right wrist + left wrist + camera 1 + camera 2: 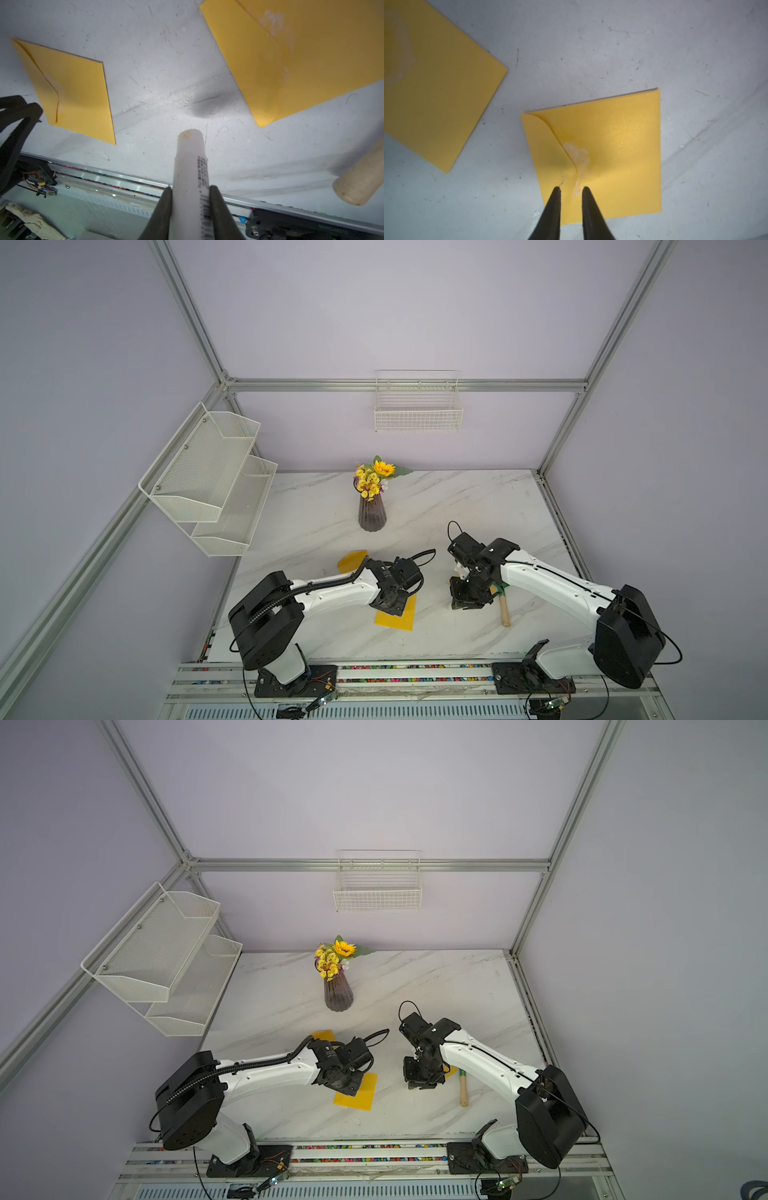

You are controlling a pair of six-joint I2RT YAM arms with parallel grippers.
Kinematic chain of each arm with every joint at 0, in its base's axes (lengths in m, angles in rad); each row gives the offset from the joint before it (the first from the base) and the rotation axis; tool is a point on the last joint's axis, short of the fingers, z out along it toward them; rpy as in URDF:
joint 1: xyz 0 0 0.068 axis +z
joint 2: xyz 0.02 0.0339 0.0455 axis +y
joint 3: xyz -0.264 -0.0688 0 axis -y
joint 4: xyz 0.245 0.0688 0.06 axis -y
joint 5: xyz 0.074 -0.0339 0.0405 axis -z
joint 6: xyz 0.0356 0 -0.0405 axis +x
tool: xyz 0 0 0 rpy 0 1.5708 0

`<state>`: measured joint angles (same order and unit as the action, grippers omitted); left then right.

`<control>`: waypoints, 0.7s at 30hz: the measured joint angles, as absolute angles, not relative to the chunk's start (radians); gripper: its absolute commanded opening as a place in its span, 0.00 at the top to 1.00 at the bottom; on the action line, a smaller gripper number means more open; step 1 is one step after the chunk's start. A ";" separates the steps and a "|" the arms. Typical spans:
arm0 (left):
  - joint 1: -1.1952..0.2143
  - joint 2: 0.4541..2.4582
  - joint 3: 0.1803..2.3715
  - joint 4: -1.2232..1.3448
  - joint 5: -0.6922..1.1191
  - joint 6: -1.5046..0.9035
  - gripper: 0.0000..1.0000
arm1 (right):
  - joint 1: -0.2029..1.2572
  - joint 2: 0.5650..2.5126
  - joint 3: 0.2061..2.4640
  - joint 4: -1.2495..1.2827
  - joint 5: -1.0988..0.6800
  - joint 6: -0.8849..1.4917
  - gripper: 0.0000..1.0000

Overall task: Seal the envelope with a glue stick
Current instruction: Seal the envelope at the center of the board.

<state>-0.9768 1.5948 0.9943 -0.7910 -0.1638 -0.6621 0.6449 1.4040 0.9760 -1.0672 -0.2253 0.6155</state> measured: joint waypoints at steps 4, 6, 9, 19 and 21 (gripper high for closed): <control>-0.976 1.597 0.958 -0.792 -0.160 -0.662 0.83 | 0.645 1.404 0.976 -1.067 -0.225 0.615 1.00; -0.975 1.604 0.941 -0.791 -0.160 -0.662 0.84 | 0.645 1.404 0.976 -1.067 -0.225 0.615 1.00; -0.974 1.620 0.918 -0.778 -0.152 -0.662 0.84 | 0.645 1.404 0.976 -1.067 -0.226 0.615 1.00; -0.968 1.641 0.923 -0.771 -0.132 -0.662 0.80 | 0.645 1.404 0.976 -1.067 -0.226 0.615 1.00; -0.968 1.644 0.923 -0.771 -0.131 -0.662 0.82 | 0.645 1.404 0.976 -1.067 -0.226 0.615 1.00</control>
<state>-0.9680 1.6436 0.9230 -0.7708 -0.1314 -0.6624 0.6449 1.4044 0.9760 -1.0672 -0.2256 0.6151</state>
